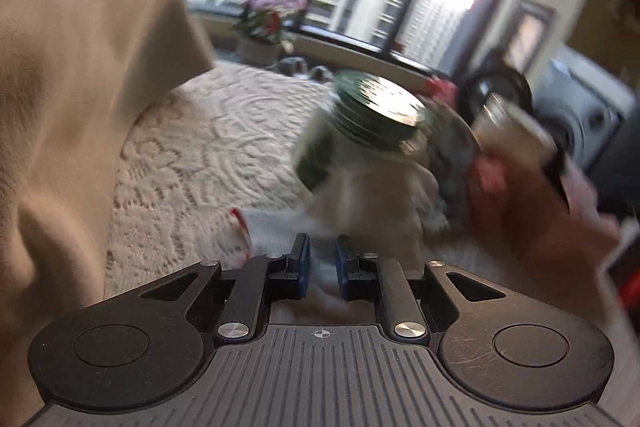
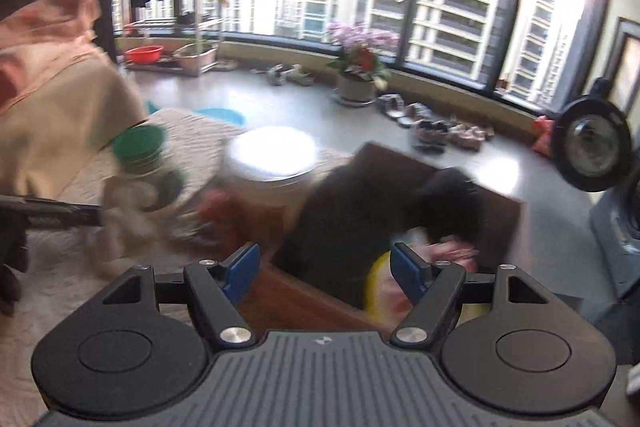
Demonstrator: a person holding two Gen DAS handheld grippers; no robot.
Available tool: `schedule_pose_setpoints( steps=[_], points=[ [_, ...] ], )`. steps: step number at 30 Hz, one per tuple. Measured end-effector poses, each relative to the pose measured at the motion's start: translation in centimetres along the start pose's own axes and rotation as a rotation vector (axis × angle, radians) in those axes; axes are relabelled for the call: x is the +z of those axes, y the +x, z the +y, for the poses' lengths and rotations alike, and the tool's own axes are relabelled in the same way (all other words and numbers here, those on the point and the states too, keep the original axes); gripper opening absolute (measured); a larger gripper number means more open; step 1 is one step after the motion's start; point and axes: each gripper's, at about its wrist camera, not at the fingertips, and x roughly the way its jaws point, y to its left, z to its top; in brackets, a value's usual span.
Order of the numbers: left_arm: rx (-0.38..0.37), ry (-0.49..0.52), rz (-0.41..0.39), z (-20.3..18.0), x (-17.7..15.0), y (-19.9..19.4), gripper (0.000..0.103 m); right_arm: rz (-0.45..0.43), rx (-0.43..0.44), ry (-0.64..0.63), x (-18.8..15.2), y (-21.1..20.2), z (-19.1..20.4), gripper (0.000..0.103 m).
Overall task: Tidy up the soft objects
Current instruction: 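Move both open tools back toward the white socks on the table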
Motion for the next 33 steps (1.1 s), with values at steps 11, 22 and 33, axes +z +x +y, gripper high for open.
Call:
schedule_pose_setpoints(
  steps=[11,22,33],
  points=[
    [-0.015,-0.006,0.041,-0.6,-1.8,-2.5,0.016,0.018,0.188,-0.017,-0.8,2.7,6.5,0.073],
    [-0.076,-0.108,0.035,2.3,-3.8,-5.2,0.017,0.126,0.337,0.034,2.6,10.0,14.8,0.033],
    [-0.104,-0.201,-0.055,3.3,-3.1,-6.5,0.017,0.227,0.381,0.008,0.0,8.9,14.5,0.011]
  ],
)
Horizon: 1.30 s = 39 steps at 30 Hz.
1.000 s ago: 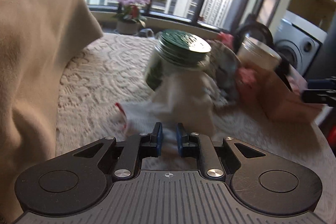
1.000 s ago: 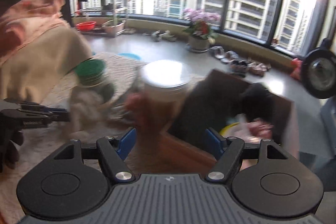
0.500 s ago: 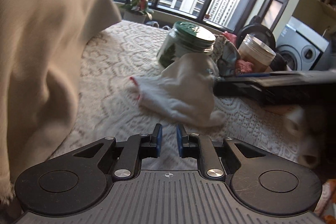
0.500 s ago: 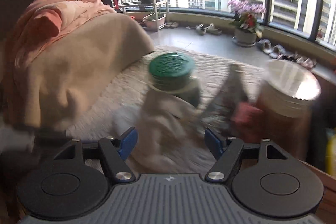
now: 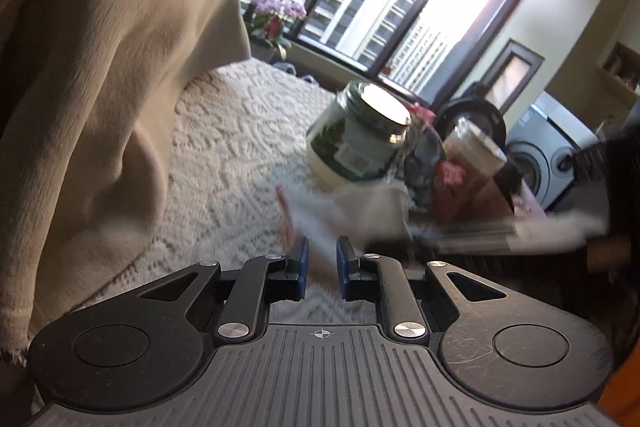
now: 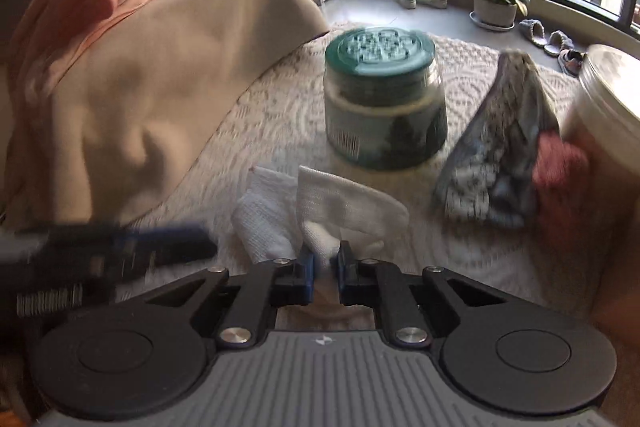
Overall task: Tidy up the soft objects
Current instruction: 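Move both open tools back toward the white socks on the table, then grasp the white sock with the left tool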
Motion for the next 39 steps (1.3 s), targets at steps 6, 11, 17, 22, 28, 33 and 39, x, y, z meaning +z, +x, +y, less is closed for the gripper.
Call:
schedule_pose_setpoints(
  steps=[6,11,17,22,28,33,39],
  points=[
    [-0.043,0.05,-0.005,-2.9,0.7,1.2,0.017,0.009,0.048,-0.005,-2.4,-2.1,0.4,0.011],
    [-0.026,0.123,0.055,-5.0,0.1,3.8,0.017,0.008,0.061,-0.014,-3.3,-3.4,-0.1,0.011],
    [0.025,0.197,0.109,-5.7,-1.2,5.2,0.017,-0.026,0.011,-0.031,-4.3,-4.4,-0.9,0.025],
    [0.051,0.231,0.106,-5.8,-1.1,4.9,0.017,-0.085,-0.097,-0.062,-5.2,-5.2,-1.8,0.05],
    [0.087,0.221,0.055,-5.2,-0.2,2.6,0.017,-0.119,-0.117,0.001,-5.9,-6.5,-4.4,0.056],
    [0.072,0.204,0.087,-4.7,-0.9,1.2,0.017,-0.145,-0.132,0.001,-5.7,-7.5,-5.3,0.059],
    [0.052,0.168,0.087,-3.9,-1.2,0.1,0.017,-0.149,-0.163,0.024,-6.7,-7.8,-5.9,0.061]
  ],
)
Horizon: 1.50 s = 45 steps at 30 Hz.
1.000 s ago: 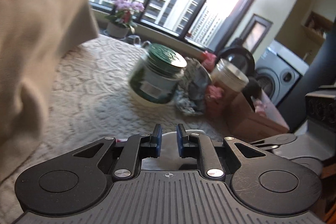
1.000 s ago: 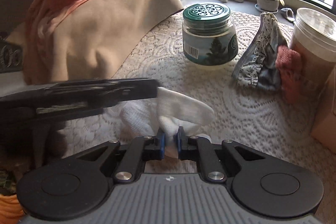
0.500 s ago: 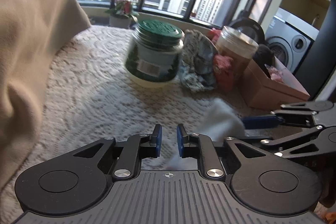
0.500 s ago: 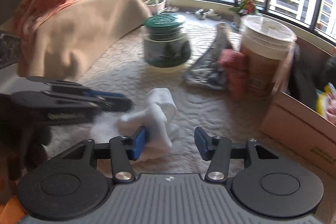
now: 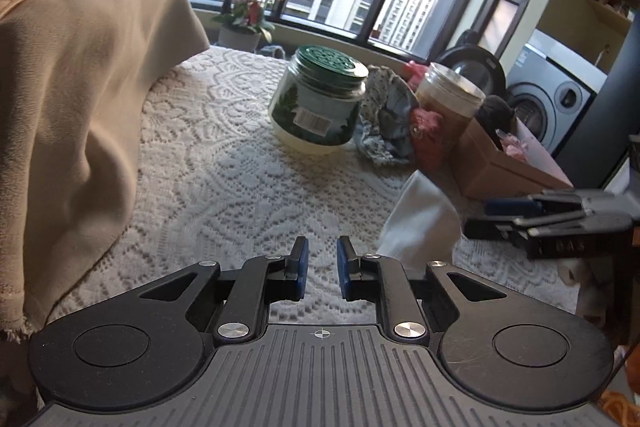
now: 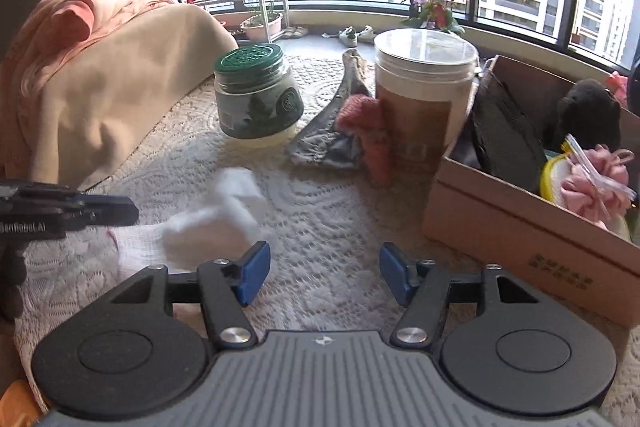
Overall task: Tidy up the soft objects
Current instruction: 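Grasp the white sock with the left tool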
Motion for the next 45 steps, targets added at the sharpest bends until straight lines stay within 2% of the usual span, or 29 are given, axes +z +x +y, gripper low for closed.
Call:
schedule_pose_setpoints(
  steps=[5,14,20,22,25,27,29,32,34,36,38,41,43,45],
  points=[
    [-0.053,-0.043,0.023,-0.5,0.6,0.8,0.017,-0.038,-0.028,0.006,-1.5,-1.5,-1.3,0.061],
    [-0.101,0.075,0.087,-4.9,1.1,3.3,0.017,-0.049,-0.091,0.089,-4.8,-2.2,-5.1,0.062],
    [-0.096,0.136,0.11,-6.7,1.2,3.4,0.02,-0.092,-0.106,0.069,-6.0,-2.4,-5.0,0.066],
    [-0.096,0.154,0.091,-6.9,1.6,2.8,0.02,-0.095,-0.106,0.07,-6.1,-2.5,-5.0,0.067],
    [-0.099,0.136,-0.008,-6.4,2.9,1.4,0.02,-0.1,-0.106,0.074,-6.1,-2.4,-5.0,0.067],
    [-0.107,0.119,-0.036,-6.2,3.9,1.5,0.02,-0.101,-0.109,0.072,-6.1,-2.4,-4.9,0.067],
    [-0.114,0.138,0.004,-6.3,4.3,2.8,0.02,-0.101,-0.112,0.068,-6.1,-2.4,-4.9,0.068],
    [-0.087,0.215,0.106,-7.0,3.7,5.1,0.02,-0.102,-0.112,0.068,-6.1,-2.4,-4.9,0.068],
    [-0.109,0.277,0.175,-7.7,2.8,5.7,0.02,-0.103,-0.11,0.069,-6.1,-2.4,-4.9,0.069],
    [-0.142,0.351,0.226,-8.6,1.7,5.7,0.027,-0.102,-0.105,0.067,-6.1,-2.4,-4.9,0.071],
    [-0.151,0.448,0.237,-9.7,0.7,5.3,0.042,-0.098,-0.101,0.058,-6.1,-2.3,-4.8,0.074],
    [-0.167,0.531,0.264,-10.7,-0.3,4.9,0.052,-0.092,-0.104,0.043,-6.0,-2.2,-4.5,0.076],
    [-0.15,0.547,0.265,-11.0,-0.4,5.0,0.053,-0.089,-0.105,0.037,-6.0,-2.1,-4.5,0.078],
    [-0.082,0.554,0.252,-10.9,-0.4,5.4,0.051,-0.085,-0.106,0.029,-6.0,-2.0,-4.4,0.079]
  ],
)
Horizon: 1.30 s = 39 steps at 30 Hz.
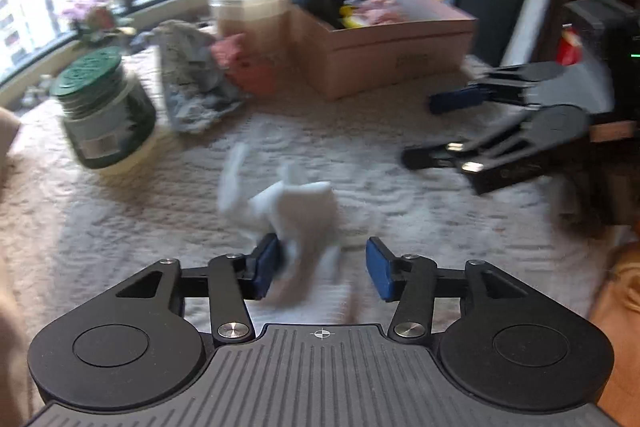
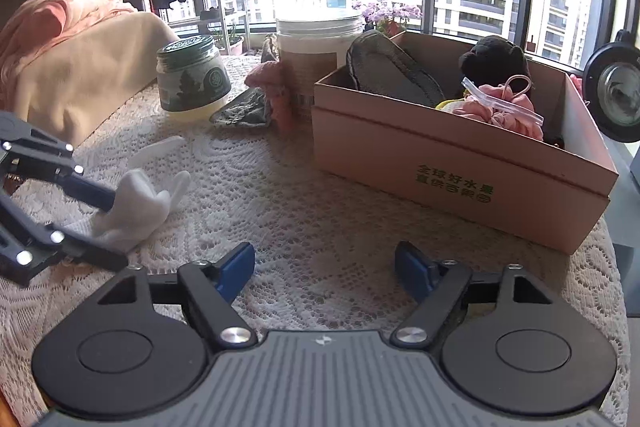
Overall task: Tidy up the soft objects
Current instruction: 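Grasp the white sock with the left tool, then grasp the denim patterned skirt with the right tool while the left tool lifts the sock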
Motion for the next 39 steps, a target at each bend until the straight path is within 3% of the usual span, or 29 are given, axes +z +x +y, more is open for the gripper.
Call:
schedule_pose_setpoints(
  steps=[2,7,9,11,14,15,16,20,24,25,32,35,37,39],
  points=[
    [0.037,-0.001,-0.013,0.0,0.0,0.1,0.049,0.009,0.0,-0.02,0.0,0.1,0.3,0.083],
    [0.026,-0.069,-0.052,1.4,-0.3,0.0,0.05,0.054,0.022,-0.068,0.0,0.5,0.9,0.103],
    [0.013,-0.096,-0.082,1.8,-0.8,-0.2,0.046,0.074,0.028,-0.082,-0.1,0.3,1.2,0.103],
    [0.031,-0.143,-0.116,2.1,-1.2,-0.4,0.027,0.095,0.032,-0.081,0.1,0.3,1.2,0.103],
    [0.007,-0.26,-0.172,3.6,-1.8,-0.7,0.021,0.13,0.032,-0.093,0.7,0.6,1.6,0.103],
    [0.002,-0.294,-0.191,4.0,-1.9,-0.9,0.02,0.141,0.038,-0.102,1.1,0.7,1.8,0.099],
    [0.011,-0.322,-0.214,4.6,-2.1,-1.2,0.02,0.138,0.033,-0.116,1.6,0.7,2.2,0.089],
    [0.096,-0.402,-0.293,6.6,-2.5,-2.6,0.02,0.016,-0.057,-0.244,4.6,0.8,5.4,0.079],
    [0.151,-0.479,-0.31,8.9,-3.1,-3.0,0.02,-0.118,-0.179,-0.419,7.3,2.7,9.9,0.046],
    [0.15,-0.491,-0.309,9.3,-3.3,-3.0,0.02,-0.129,-0.205,-0.459,7.7,3.6,10.9,0.044],
    [0.124,-0.522,-0.319,10.5,-3.7,-4.1,0.02,-0.147,-0.384,-0.758,7.8,9.1,14.8,0.041],
    [0.118,-0.533,-0.353,10.9,-3.2,-4.7,0.02,-0.106,-0.423,-0.856,7.3,10.3,15.5,0.033],
    [0.114,-0.53,-0.384,11.1,-2.5,-5.3,0.02,-0.07,-0.431,-0.879,7.4,10.5,15.7,0.014],
    [0.119,-0.52,-0.42,11.3,-1.4,-6.1,0.02,-0.056,-0.427,-0.888,7.7,10.1,16.0,0.01]
  ],
)
